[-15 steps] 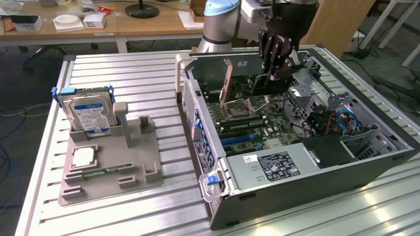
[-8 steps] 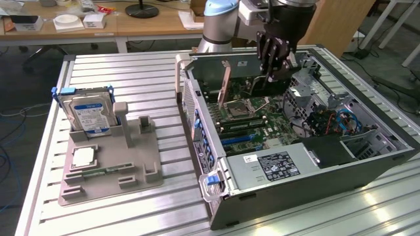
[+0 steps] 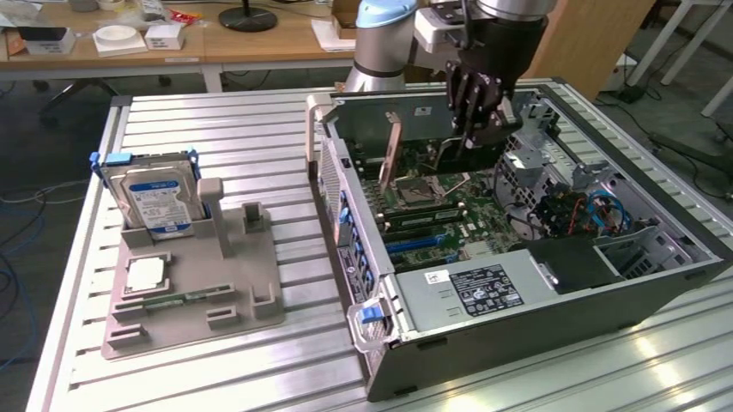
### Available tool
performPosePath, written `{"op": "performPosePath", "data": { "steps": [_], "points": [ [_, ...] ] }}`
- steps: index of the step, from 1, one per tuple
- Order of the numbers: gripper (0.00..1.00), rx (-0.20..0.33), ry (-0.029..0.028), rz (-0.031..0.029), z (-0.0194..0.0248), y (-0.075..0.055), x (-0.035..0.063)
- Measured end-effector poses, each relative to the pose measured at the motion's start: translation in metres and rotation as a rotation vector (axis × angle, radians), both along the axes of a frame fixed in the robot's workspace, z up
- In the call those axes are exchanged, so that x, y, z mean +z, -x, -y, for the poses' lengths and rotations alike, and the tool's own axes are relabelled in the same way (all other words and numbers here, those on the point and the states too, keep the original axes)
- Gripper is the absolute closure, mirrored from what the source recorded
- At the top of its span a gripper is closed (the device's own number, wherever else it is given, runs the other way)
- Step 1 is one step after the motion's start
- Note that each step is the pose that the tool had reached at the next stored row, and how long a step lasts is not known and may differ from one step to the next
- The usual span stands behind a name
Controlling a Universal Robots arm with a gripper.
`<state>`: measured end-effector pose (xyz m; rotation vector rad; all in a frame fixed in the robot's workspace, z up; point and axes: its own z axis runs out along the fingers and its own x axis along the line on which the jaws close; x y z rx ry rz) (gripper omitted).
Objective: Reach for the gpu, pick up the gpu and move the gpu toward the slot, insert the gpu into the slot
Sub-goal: 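Insert the gpu into the slot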
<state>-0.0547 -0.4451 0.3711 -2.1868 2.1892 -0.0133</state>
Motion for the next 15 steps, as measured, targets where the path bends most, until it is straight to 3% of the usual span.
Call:
{"op": "performPosePath", "data": {
  "steps": [15],
  "points": [
    [0.74,0.0,-0.0012,0.0003,0.0,0.0,-0.0093]
  ]
}}
